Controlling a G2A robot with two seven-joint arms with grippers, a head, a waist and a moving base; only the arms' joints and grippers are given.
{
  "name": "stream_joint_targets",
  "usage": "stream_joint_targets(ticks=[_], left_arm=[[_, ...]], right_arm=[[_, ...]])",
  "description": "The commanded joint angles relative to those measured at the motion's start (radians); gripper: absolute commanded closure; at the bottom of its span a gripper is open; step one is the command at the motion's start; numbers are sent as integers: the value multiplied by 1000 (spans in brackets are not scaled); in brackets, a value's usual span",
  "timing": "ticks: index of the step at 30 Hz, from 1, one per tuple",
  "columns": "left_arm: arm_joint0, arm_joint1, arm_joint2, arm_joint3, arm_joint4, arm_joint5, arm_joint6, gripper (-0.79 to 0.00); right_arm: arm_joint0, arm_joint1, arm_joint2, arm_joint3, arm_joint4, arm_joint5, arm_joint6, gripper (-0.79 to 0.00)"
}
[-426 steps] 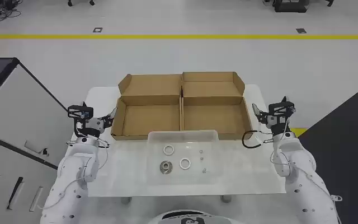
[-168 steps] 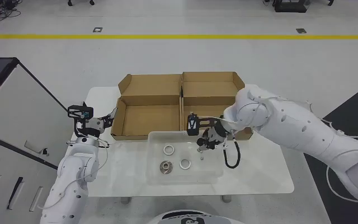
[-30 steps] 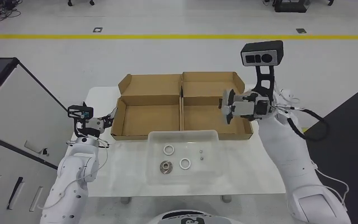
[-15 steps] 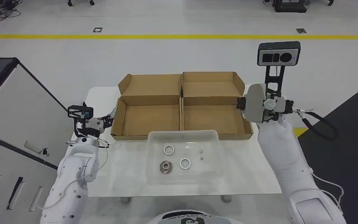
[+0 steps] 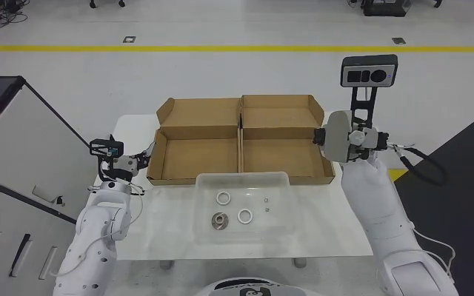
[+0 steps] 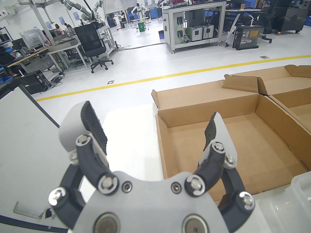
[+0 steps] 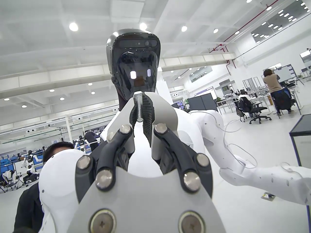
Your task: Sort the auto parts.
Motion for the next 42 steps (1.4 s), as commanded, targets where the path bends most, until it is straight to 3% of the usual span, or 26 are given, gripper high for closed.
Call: stream_joint_targets(ticks=[1,15,24,37,42], left_arm=[[0,0,0,0,0,0,0,-785],[0,0,0,0,0,0,0,-785],[0,0,0,0,0,0,0,-785],[0,0,0,0,0,0,0,-785],[0,0,0,0,0,0,0,-785]], right_arm=[[0,0,0,0,0,0,0,0],[-1,0,1,0,-8,4,-5,0],[-48,32,175,-3,-158,160,22,0],[-53,64,331,37,-284,263,112,0],[-31,87,410,64,-403,319,182,0]])
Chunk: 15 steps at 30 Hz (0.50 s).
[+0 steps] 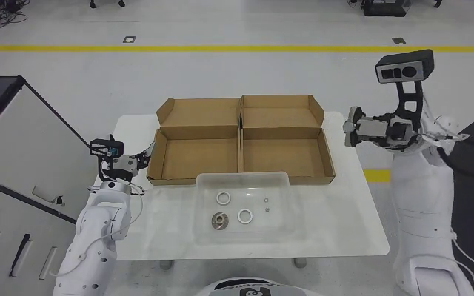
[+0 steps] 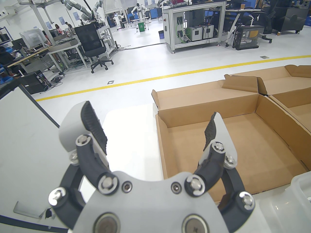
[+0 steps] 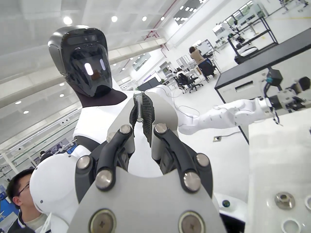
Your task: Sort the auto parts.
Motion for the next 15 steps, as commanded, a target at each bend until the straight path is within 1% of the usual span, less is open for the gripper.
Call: stream_joint_targets(ticks=[1,3,5,8,12,13,15], left_arm=[[0,0,0,0,0,0,0,-785],[0,0,0,0,0,0,0,-785],[0,0,0,0,0,0,0,-785],[0,0,0,0,0,0,0,-785],[0,0,0,0,0,0,0,-785],[0,0,0,0,0,0,0,-785],[0,0,0,0,0,0,0,-785]], right_arm=[[12,10,26,7,-44,23,12,0],[25,25,42,2,-121,44,12,0],[39,41,54,9,-162,60,12,0],[64,80,53,12,-294,87,12,0],[88,143,25,37,-450,139,12,0],[93,166,7,50,-507,152,12,0],[102,196,-25,53,-567,152,12,0]])
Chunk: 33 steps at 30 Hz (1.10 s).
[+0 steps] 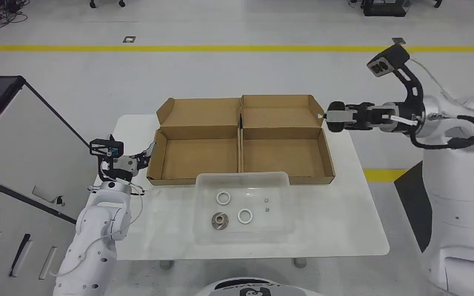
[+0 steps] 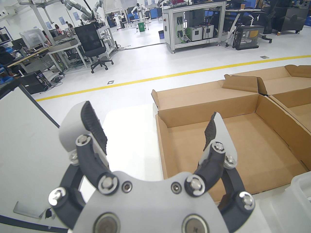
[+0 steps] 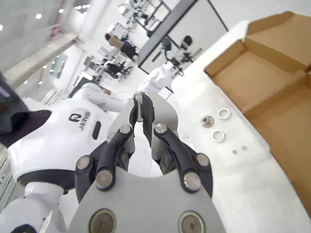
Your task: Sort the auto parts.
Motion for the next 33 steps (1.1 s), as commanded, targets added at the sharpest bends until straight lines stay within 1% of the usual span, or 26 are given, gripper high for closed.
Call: stream_joint_targets(ticks=[1,3,5,7,9,11,14,18,22,24,29,33], left_arm=[[0,0,0,0,0,0,0,-785],[0,0,0,0,0,0,0,-785],[0,0,0,0,0,0,0,-785],[0,0,0,0,0,0,0,-785],[0,0,0,0,0,0,0,-785],[0,0,0,0,0,0,0,-785],[0,0,0,0,0,0,0,-785],[0,0,0,0,0,0,0,-785],[0,0,0,0,0,0,0,-785],[0,0,0,0,0,0,0,-785],[0,0,0,0,0,0,0,-785],[0,0,0,0,0,0,0,-785]], right_arm=[[10,35,-37,9,-60,-4,0,0],[25,73,-86,14,-139,-34,0,0],[48,107,-132,34,-165,-58,0,0],[81,142,-196,37,-251,-88,0,0],[125,170,-265,51,-287,-111,0,0],[180,191,-338,68,-316,-137,0,0],[275,206,-456,106,-356,-174,0,0],[405,195,-601,177,-372,-213,0,0],[511,162,-718,256,-437,-227,-6,0],[544,139,-772,298,-450,-223,-35,0],[619,81,-906,385,-558,-213,-101,0],[650,33,-1010,454,-639,-209,-122,0]])
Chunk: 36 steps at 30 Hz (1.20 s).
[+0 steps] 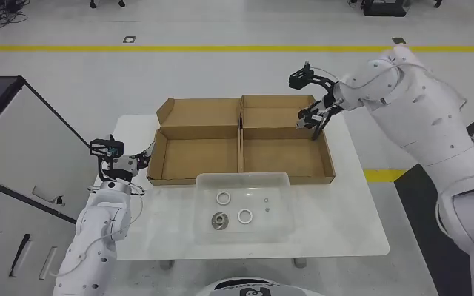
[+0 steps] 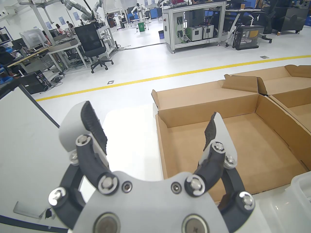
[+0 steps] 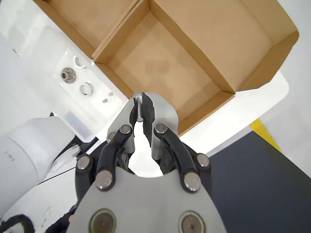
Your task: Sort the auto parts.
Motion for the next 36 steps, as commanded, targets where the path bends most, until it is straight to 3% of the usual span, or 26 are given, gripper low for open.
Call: stream_joint_targets(ticks=[1,8,16,36], left_arm=[[0,0,0,0,0,0,0,-785],[0,0,0,0,0,0,0,-785],[0,0,0,0,0,0,0,-785],[0,0,0,0,0,0,0,-785]], right_arm=[[11,-22,-47,36,-32,6,-6,0],[24,-104,-190,140,-168,19,-49,0],[19,-177,-275,260,-240,51,-41,0],[-28,-250,-310,436,-316,90,-52,0]])
